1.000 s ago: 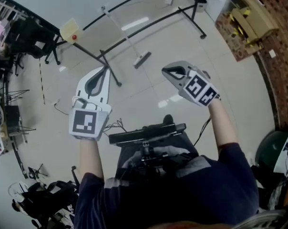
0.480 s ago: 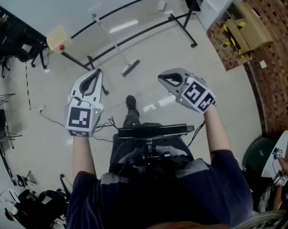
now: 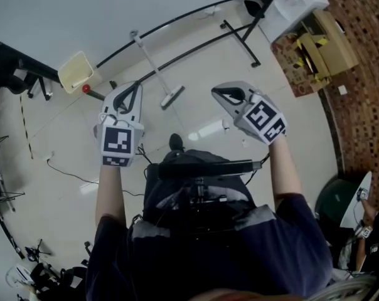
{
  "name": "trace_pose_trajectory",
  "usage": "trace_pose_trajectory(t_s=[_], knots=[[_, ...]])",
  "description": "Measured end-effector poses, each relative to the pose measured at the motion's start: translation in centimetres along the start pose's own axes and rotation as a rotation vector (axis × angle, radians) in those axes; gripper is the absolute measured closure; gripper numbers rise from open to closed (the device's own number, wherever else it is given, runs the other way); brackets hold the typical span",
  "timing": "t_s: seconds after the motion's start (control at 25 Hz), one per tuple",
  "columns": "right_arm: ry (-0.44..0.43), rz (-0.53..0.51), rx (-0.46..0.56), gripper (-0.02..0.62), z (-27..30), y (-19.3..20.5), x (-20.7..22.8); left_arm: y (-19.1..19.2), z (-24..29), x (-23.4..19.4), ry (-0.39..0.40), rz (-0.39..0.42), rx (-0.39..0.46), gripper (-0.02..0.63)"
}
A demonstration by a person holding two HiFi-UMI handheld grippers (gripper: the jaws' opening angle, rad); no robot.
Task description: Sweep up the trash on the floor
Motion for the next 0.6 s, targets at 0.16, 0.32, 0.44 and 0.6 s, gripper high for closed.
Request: trace_pose_trajectory(t_s=[0.16,0.32,0.44,0.6], knots=[[0.003,-0.018,-0.009,0.578,4.0,-2.8,1.2,1.5,3.2,-4.0,0.011,-0.013,0.009,0.606],[-0.018,-0.024,-0.034,0.578,6.0,-3.6,2.0,2.3,5.8,-5.7,0.001,-0.046,0.020,0.606],[-0.029,-0.033,-0.046,0.578,7.4,-4.2,3.1,2.8,7.8,-6.9,-0.023,-0.073,0.022,0.606],[-0.052,-0.035,-0.042,0.578,9.9,-5.0,4.9,4.4,10.5,-8.3,-0.053,-0.109,-0.009,0.595]])
Point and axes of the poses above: the fingertips, and each gripper's own axes: z forward along the fingers, x to its right, y out of its underside, the point moved 1 cm from there along -z, backward along the fingers, and after that the axes turned 6 degrees about z, right-handed, at the moved point
